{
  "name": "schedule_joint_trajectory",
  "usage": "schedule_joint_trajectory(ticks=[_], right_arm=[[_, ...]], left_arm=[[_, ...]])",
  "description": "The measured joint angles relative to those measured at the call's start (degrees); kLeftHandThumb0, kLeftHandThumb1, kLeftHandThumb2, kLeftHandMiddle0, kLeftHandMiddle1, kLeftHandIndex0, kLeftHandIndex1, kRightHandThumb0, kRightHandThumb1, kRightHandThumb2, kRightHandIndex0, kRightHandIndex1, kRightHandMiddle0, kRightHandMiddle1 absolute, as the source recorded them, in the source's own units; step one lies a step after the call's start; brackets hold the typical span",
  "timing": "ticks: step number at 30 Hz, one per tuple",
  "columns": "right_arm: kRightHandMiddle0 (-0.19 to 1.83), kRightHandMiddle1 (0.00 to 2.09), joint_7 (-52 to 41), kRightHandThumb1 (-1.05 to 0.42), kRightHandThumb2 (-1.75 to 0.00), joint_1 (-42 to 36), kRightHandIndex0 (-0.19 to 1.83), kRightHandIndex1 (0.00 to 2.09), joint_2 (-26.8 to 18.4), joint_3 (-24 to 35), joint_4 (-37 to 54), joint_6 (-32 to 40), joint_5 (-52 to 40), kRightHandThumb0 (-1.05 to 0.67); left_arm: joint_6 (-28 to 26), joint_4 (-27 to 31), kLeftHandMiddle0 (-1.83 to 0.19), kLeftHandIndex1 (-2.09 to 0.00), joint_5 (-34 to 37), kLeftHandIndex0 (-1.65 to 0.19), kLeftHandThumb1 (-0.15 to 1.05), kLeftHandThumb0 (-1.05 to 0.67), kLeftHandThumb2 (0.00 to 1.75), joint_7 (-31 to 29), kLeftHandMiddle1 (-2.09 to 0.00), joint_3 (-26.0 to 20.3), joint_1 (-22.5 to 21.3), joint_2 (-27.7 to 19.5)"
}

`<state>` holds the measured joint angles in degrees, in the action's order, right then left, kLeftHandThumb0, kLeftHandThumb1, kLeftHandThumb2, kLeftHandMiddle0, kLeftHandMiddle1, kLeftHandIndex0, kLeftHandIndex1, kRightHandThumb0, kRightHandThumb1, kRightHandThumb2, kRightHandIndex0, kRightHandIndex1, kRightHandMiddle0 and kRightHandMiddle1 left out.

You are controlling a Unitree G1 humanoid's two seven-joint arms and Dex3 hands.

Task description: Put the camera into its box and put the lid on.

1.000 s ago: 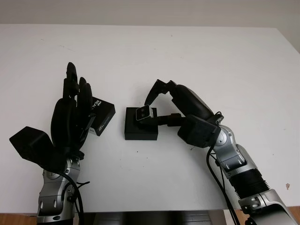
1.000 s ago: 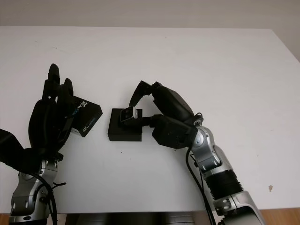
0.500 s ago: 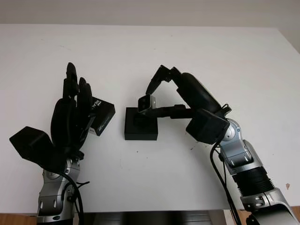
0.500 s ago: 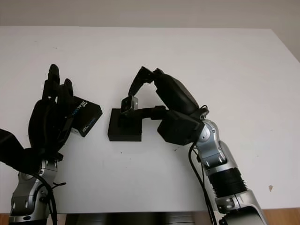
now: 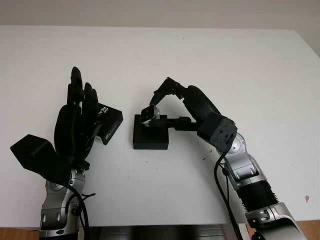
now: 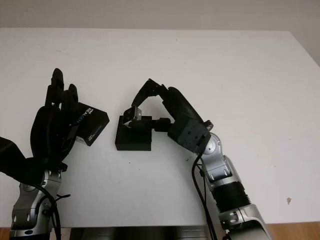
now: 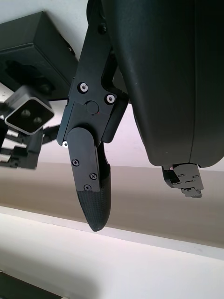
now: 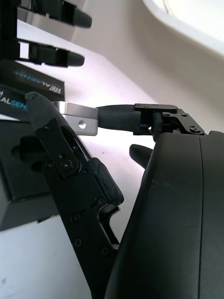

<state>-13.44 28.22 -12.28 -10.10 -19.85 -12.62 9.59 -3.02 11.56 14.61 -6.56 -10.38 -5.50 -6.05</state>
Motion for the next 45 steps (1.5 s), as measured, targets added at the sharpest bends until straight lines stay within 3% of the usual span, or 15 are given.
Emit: schedule_joint_trajectory(ticks=[29,38,45], right_arm=[[0.36,1.83,-2.0,-0.99,-0.05,0.1,-0.17,1.13,2.4,0.3,-4.1,-1.0,-2.8,-0.46],[0.35,1.81,0.3,-0.99,-0.05,0.3,-0.19,1.14,2.6,-0.1,-6.6,-4.7,0.0,-0.42],[0.32,1.8,4.5,-0.98,-0.05,0.4,-0.19,1.1,1.9,-1.3,-8.6,-12.2,5.4,-0.37]], left_arm=[[0.0,-1.1,0.19,0.0,0.0,0.19,1.05,-0.69,0.52,-0.1,0.0,-0.1,-0.4,0.0],[0.0,-1.1,0.19,0.0,0.1,0.19,1.05,-0.69,0.51,-0.4,0.0,-0.1,-0.4,0.0],[0.0,-1.1,0.19,0.0,0.1,0.19,1.05,-0.69,0.5,-0.3,0.0,-0.1,-0.4,0.0]])
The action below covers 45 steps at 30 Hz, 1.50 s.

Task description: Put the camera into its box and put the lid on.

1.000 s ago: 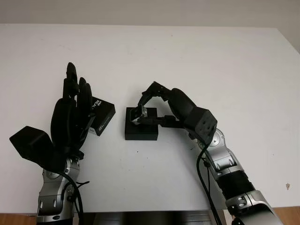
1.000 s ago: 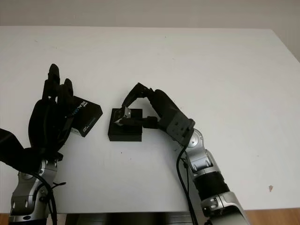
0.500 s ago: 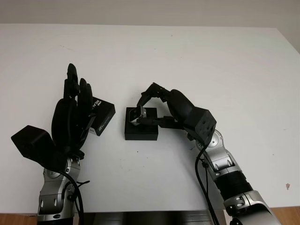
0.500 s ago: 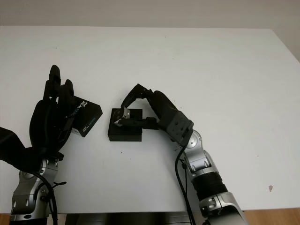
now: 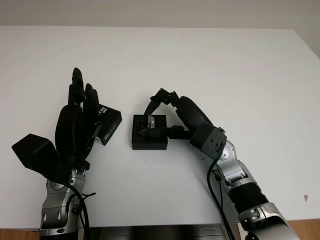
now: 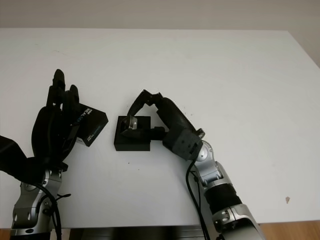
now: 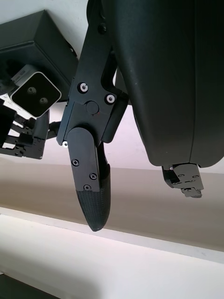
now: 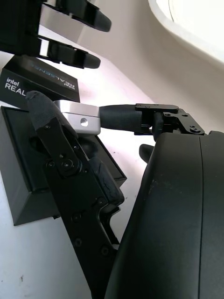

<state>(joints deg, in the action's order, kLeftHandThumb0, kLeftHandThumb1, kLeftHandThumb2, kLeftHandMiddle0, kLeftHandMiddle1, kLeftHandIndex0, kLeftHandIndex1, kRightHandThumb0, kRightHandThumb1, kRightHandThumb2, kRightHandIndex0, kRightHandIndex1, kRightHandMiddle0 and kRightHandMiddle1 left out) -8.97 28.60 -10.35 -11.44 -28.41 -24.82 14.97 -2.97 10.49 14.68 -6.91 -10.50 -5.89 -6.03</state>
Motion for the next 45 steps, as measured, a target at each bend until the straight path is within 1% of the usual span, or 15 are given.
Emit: schedule_joint_trajectory(ticks=[10,23,26,28,29,30,31,32,33,34,36,37,41,45], right_arm=[[0.35,1.8,4.0,-0.97,-0.05,0.1,-0.19,1.16,-0.8,-1.1,-1.3,-4.3,4.1,-0.36],[0.38,1.79,6.6,-0.96,-0.05,0.0,-0.19,1.17,-1.8,-1.6,-1.1,-4.3,7.2,-0.35],[0.35,1.76,6.8,-0.96,-0.05,-0.3,-0.19,1.17,-2.1,-1.7,0.1,-2.3,8.4,-0.37],[0.22,1.6,6.0,-0.97,-0.05,-0.7,-0.19,0.98,-2.6,-1.9,1.9,0.4,9.5,-0.45],[0.13,1.43,5.0,-0.96,-0.05,-0.9,-0.19,0.82,-3.2,-2.5,3.3,2.2,10.7,-0.51],[0.06,1.14,3.9,-0.96,-0.05,-1.0,-0.18,0.62,-3.9,-3.0,5.0,3.9,11.8,-0.58],[0.05,1.02,2.9,-0.96,-0.05,-1.0,-0.16,0.53,-4.4,-3.6,6.7,5.3,12.9,-0.6],[0.03,0.81,2.1,-0.95,-0.05,-1.0,-0.16,0.42,-5.0,-4.0,8.3,6.4,13.9,-0.64],[0.05,0.55,1.5,-0.93,-0.05,-1.1,-0.15,0.28,-5.6,-4.3,9.8,7.4,15.1,-0.67],[0.06,0.43,0.9,-0.92,-0.05,-1.1,-0.15,0.22,-6.2,-4.6,11.3,8.2,16.0,-0.68],[0.06,0.31,0.0,-0.91,-0.05,-1.4,-0.16,0.15,-7.3,-5.1,13.8,9.2,17.3,-0.68],[0.05,0.29,-0.5,-0.91,-0.05,-1.6,-0.17,0.14,-7.7,-5.2,14.7,9.6,17.6,-0.68],[0.04,0.25,-2.9,-0.89,-0.05,-2.8,-0.19,0.11,-9.4,-5.6,18.9,11.3,18.3,-0.66],[0.05,0.23,-4.5,-0.89,-0.05,-3.6,-0.19,0.1,-10.2,-6.1,21.5,12.4,18.9,-0.67]], left_arm=[[0.0,0.0,0.19,0.0,0.0,0.19,1.05,-0.69,0.52,0.0,0.0,0.0,0.0,0.0],[0.2,0.0,0.19,0.0,0.1,0.19,1.05,-0.69,0.51,0.0,0.0,-0.1,0.0,0.0],[0.2,0.0,0.19,0.0,0.1,0.19,1.05,-0.69,0.51,0.0,0.0,-0.1,0.0,0.0],[0.2,0.0,0.19,0.0,0.1,0.19,1.05,-0.69,0.51,0.0,0.0,-0.2,0.0,0.0],[0.2,0.0,0.19,0.0,0.1,0.19,1.05,-0.69,0.52,-0.1,0.0,-0.2,0.0,0.0],[0.2,0.0,0.19,0.0,0.1,0.19,1.05,-0.69,0.51,-0.1,0.0,-0.3,0.0,0.0],[0.2,0.0,0.19,0.0,0.2,0.19,1.05,-0.69,0.51,-0.1,0.0,-0.4,0.0,0.0],[0.2,0.0,0.19,0.0,0.3,0.19,1.05,-0.69,0.51,-0.1,0.0,-0.4,0.0,0.0],[0.2,0.0,0.19,0.0,0.3,0.19,1.05,-0.69,0.5,-0.1,0.0,-0.4,0.0,0.0],[0.2,0.0,0.19,0.0,0.3,0.19,1.05,-0.69,0.5,-0.1,0.0,-0.5,0.0,0.0],[0.2,0.0,0.19,0.0,0.4,0.19,1.05,-0.69,0.5,-0.1,0.0,-0.6,0.0,0.0],[0.2,0.0,0.19,0.0,0.5,0.19,1.05,-0.69,0.49,-0.1,0.0,-0.7,0.0,0.0],[0.2,0.0,0.19,0.0,0.6,0.19,1.05,-0.69,0.49,-0.2,0.0,-0.9,0.0,0.0],[0.2,0.0,0.19,0.0,0.6,0.19,1.05,-0.68,0.51,-0.3,0.0,-0.9,0.0,0.0]])
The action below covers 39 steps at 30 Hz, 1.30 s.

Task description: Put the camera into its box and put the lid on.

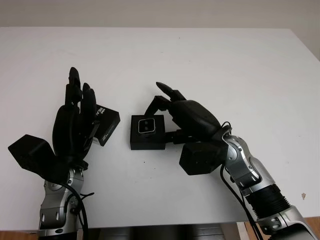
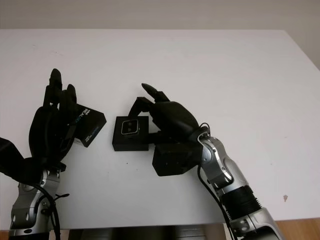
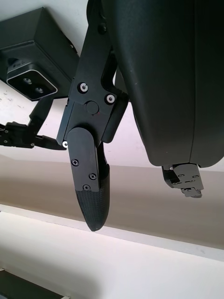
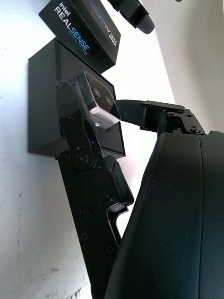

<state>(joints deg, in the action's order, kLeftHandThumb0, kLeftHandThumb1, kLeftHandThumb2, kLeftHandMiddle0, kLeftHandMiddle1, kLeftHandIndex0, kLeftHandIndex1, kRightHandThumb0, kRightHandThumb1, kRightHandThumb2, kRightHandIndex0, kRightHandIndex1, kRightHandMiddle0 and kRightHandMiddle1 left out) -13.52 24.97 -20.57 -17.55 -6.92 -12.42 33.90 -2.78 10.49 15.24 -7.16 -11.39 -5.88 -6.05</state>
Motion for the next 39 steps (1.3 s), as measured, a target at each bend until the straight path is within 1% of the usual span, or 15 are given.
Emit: schedule_joint_trajectory(ticks=[5,9,13,20,23,26,29,32,34,35,39], right_arm=[[0.0,0.16,-2.0,-0.88,-0.05,-0.3,-0.19,0.02,-0.8,-0.1,2.0,0.8,0.3,-0.68],[-0.13,0.08,-4.0,-0.9,-0.06,-0.5,-0.19,0.0,-1.2,0.1,2.9,1.2,-0.9,-0.67],[-0.18,0.05,-5.3,-0.95,-0.08,-0.8,-0.19,0.0,-2.2,0.6,3.8,1.8,-1.9,-0.67],[-0.11,0.08,-4.2,-1.02,-0.08,0.2,-0.16,0.03,-3.5,3.6,5.4,2.0,-2.6,-0.74],[-0.08,0.09,-3.9,-1.03,-0.07,1.2,-0.14,0.04,-4.1,5.0,5.5,2.0,-3.2,-0.73],[0.01,0.12,-3.2,-1.01,-0.05,2.2,-0.09,0.07,-4.4,6.0,5.6,2.0,-3.3,-0.71],[0.06,0.13,-2.0,-1.04,-0.07,3.0,-0.04,0.09,-4.7,6.9,5.6,1.9,-3.3,-0.72],[0.03,0.1,-1.8,-1.05,-0.16,3.5,-0.05,0.08,-5.1,7.4,5.6,1.3,-4.1,-0.74],[0.0,0.08,-1.9,-1.05,-0.26,3.5,-0.06,0.07,-5.3,7.4,5.6,-0.3,-5.0,-0.8],[-0.01,0.07,-2.3,-1.05,-0.33,3.5,-0.07,0.06,-5.5,7.3,5.6,-1.1,-5.1,-0.84],[-0.04,0.05,-5.1,-1.05,-0.49,3.5,-0.09,0.05,-7.4,5.8,5.7,-4.7,-5.1,-0.89]], left_arm=[[0.0,0.0,0.19,0.0,0.0,0.19,1.05,-0.69,0.5,0.0,0.0,0.0,0.0,0.0],[0.0,0.0,0.19,0.0,0.0,0.19,1.05,-0.69,0.5,0.2,0.0,0.0,0.0,0.0],[0.0,0.0,0.19,0.0,0.0,0.19,1.05,-0.69,0.5,0.3,0.0,0.0,0.0,0.0],[0.0,0.0,0.19,0.0,0.0,0.19,1.05,-0.69,0.5,0.2,0.0,0.0,0.0,0.0],[0.0,0.0,0.19,0.0,0.0,0.19,1.05,-0.69,0.51,0.2,0.0,0.0,0.0,-0.1],[0.0,0.0,0.19,0.0,0.0,0.19,1.05,-0.68,0.52,0.2,0.0,0.0,-0.1,-0.1],[0.0,0.0,0.19,0.0,0.0,0.19,1.05,-0.68,0.53,0.1,0.0,0.0,-0.2,-0.4],[0.0,0.0,0.19,0.0,0.0,0.19,1.05,-0.68,0.52,0.1,0.0,0.0,-0.3,-0.6],[0.0,0.0,0.19,0.0,-0.1,0.19,1.05,-0.68,0.52,0.1,0.0,0.0,-0.5,-0.6],[0.0,0.0,0.19,0.0,-0.1,0.19,1.05,-0.68,0.52,0.2,0.0,0.0,-0.6,-0.6],[-0.1,0.0,0.19,0.0,-0.1,0.19,1.05,-0.68,0.53,0.2,0.0,0.0,-0.6,-0.6]])
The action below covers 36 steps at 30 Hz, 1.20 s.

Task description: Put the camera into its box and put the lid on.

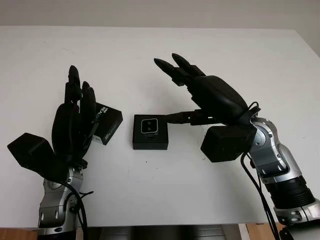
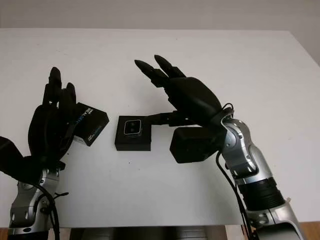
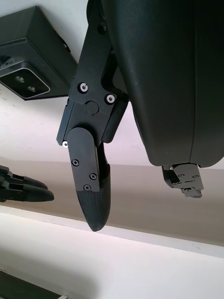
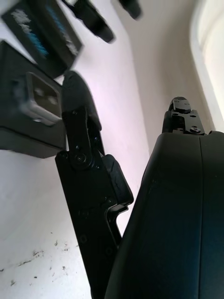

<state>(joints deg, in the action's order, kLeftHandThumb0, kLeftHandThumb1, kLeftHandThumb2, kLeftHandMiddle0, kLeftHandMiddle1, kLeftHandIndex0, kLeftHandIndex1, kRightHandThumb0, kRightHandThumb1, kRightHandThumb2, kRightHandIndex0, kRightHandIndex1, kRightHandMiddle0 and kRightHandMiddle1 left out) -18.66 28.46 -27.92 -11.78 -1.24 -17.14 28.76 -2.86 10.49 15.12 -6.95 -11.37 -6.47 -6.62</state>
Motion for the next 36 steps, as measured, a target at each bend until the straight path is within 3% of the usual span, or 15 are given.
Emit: schedule_joint_trajectory(ticks=[9,18,27,36], right_arm=[[-0.05,0.05,-3.5,-1.05,-0.59,-1.4,-0.13,0.04,-1.3,-4.5,-0.5,-6.2,0.9,-0.95],[-0.04,0.06,-3.0,-1.05,-0.57,-3.1,-0.14,0.04,-1.4,-7.9,-5.1,-9.8,4.1,-0.95],[0.01,0.07,1.6,-1.05,-0.52,-0.9,-0.19,0.01,-1.2,-11.6,-12.9,-9.8,11.8,-0.93],[-0.08,0.03,2.3,-1.05,-0.52,1.1,-0.19,0.0,-1.2,-13.8,-15.7,-8.9,14.6,-0.95]], left_arm=[[0.0,0.0,0.19,0.0,0.0,0.19,1.05,-0.68,0.53,0.1,0.0,0.0,0.0,0.0],[0.0,0.0,0.19,0.0,0.0,0.19,1.05,-0.68,0.52,0.2,0.0,0.0,0.1,0.0],[0.0,0.0,0.19,0.0,0.0,0.19,1.05,-0.68,0.52,0.3,0.0,0.0,0.3,0.1],[0.0,0.1,0.19,0.0,0.0,0.19,1.05,-0.67,0.53,0.6,0.0,0.0,0.5,0.1]])
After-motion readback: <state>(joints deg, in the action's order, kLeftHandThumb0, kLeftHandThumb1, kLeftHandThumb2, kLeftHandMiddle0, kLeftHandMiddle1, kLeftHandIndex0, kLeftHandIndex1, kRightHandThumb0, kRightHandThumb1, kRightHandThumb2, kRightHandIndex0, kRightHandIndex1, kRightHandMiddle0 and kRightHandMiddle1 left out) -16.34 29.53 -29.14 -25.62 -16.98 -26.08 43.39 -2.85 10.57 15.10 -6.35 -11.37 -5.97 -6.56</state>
